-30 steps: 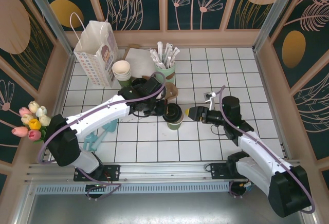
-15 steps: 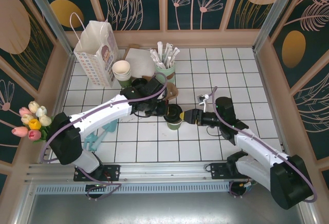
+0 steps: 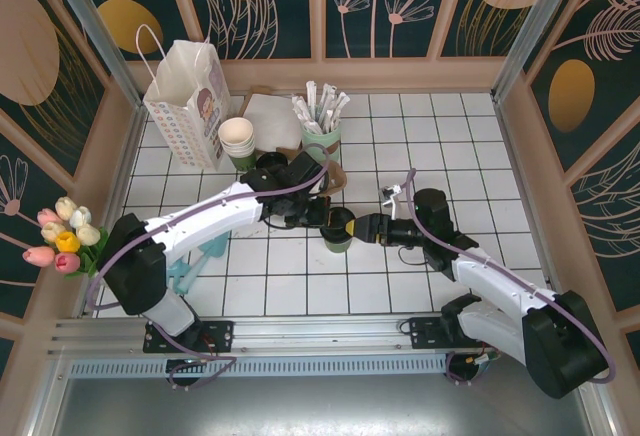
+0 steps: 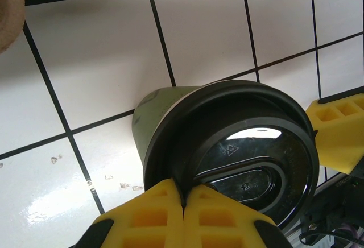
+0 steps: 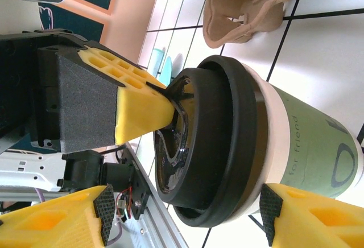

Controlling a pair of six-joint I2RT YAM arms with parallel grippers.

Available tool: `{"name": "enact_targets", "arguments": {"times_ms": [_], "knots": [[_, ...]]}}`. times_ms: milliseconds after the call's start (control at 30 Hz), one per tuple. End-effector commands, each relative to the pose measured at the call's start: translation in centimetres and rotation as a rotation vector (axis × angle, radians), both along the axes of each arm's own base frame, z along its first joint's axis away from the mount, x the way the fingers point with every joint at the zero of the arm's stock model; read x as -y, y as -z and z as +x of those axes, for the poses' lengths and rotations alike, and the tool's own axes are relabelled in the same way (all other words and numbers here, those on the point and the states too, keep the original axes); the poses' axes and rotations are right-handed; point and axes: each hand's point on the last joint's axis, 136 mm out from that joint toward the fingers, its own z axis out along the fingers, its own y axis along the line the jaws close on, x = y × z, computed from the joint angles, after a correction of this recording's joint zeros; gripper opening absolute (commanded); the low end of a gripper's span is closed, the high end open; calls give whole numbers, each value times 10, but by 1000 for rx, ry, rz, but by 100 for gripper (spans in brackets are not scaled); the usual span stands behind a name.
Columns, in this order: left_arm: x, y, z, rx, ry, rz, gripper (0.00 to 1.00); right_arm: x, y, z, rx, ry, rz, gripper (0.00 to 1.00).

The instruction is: Pack the takeout coffee

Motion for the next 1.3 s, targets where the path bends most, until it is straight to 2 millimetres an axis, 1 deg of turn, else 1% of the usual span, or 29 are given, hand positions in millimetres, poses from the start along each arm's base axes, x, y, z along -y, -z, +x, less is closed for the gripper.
{"name": "enact_targets", "arguments": {"times_ms": [0,133,267,333,367,400,567,667,900,1133,1267], "knots": [[2,9,-3,-31,27,33,0,-4,-6,1,30,-8,14,70],[-1,13,-3,-38,24,69,0,-2,-4,1,32,1,8,69],[-9,20,-4,-39,20,137,0,2,5,4,8,37,-35,69],[-15,24,-4,-42,18,188,0,8,10,8,-4,78,-70,68],[-16,21,-4,-37,20,202,0,11,12,11,-10,107,-90,66],[-17,29,-4,-51,23,231,0,16,14,14,-13,134,-107,64],[-14,26,-1,-44,28,228,0,22,14,17,-10,154,-114,52],[-11,25,-1,-45,32,220,0,21,15,16,-12,149,-110,47],[-10,26,-2,-49,30,213,0,17,15,15,-28,121,-96,46],[-7,28,-2,-58,31,209,0,15,25,15,-70,110,-122,45],[-7,30,-3,-59,35,214,0,20,31,17,-95,145,-160,41]]}}
